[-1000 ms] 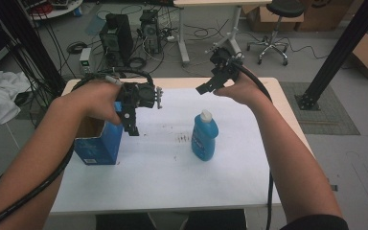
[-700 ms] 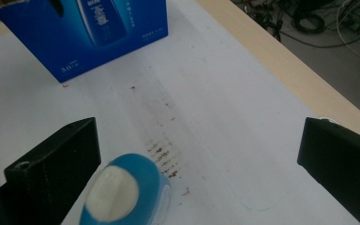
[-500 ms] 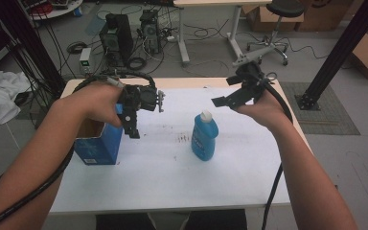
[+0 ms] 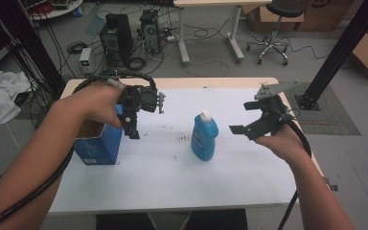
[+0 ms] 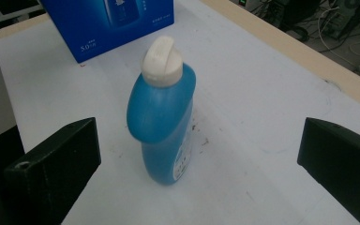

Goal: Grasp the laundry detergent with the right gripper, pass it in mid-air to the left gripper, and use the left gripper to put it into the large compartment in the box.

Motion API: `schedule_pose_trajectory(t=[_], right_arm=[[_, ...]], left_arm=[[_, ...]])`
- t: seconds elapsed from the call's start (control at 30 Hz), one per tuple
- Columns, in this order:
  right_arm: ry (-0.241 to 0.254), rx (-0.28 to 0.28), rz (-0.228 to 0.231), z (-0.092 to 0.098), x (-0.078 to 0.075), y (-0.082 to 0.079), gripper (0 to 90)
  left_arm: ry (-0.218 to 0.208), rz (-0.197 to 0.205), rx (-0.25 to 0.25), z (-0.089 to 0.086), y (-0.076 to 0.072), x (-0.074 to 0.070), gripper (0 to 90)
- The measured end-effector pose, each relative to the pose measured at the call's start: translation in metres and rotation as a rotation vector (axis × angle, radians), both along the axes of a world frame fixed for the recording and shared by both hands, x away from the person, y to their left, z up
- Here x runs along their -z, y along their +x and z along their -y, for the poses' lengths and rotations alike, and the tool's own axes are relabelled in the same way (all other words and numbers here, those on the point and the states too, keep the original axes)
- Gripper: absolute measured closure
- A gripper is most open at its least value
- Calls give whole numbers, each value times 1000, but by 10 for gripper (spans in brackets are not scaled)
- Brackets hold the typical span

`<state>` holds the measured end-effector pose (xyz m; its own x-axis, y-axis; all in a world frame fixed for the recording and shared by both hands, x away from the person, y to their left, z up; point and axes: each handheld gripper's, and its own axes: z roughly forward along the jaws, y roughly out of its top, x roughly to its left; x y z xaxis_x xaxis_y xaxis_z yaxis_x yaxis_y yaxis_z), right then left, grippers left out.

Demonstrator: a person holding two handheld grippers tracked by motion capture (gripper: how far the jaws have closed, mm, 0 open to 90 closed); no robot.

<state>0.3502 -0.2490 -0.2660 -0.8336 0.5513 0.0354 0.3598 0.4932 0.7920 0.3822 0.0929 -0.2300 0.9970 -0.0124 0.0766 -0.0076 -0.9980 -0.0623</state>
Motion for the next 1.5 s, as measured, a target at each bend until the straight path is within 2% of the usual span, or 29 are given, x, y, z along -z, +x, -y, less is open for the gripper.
schedule_pose_trajectory(t=[0.27,0.37,0.6,0.73,0.8,0.83,1.07,1.2,1.5], right_arm=[[18,23,-3,11,21,-17,0],[22,25,-4,11,25,-19,0],[15,19,-11,5,42,-22,0],[26,20,-10,-5,60,-25,0],[24,22,-17,-8,64,-25,0],[12,19,-20,-14,71,-25,0],[10,18,-34,-30,89,-25,0],[19,30,-48,-40,108,-22,0],[48,63,-49,-52,128,-17,0]], left_arm=[[-10,5,7,2,0,0,1],[-7,3,8,2,-1,0,1],[1,2,9,0,-2,1,1],[0,2,7,0,-3,1,1],[-2,3,7,0,-3,1,1],[0,2,9,1,-3,1,1],[-7,-1,17,3,-5,3,1],[-3,-2,19,3,-5,3,1],[-7,-4,15,1,-5,5,1]])
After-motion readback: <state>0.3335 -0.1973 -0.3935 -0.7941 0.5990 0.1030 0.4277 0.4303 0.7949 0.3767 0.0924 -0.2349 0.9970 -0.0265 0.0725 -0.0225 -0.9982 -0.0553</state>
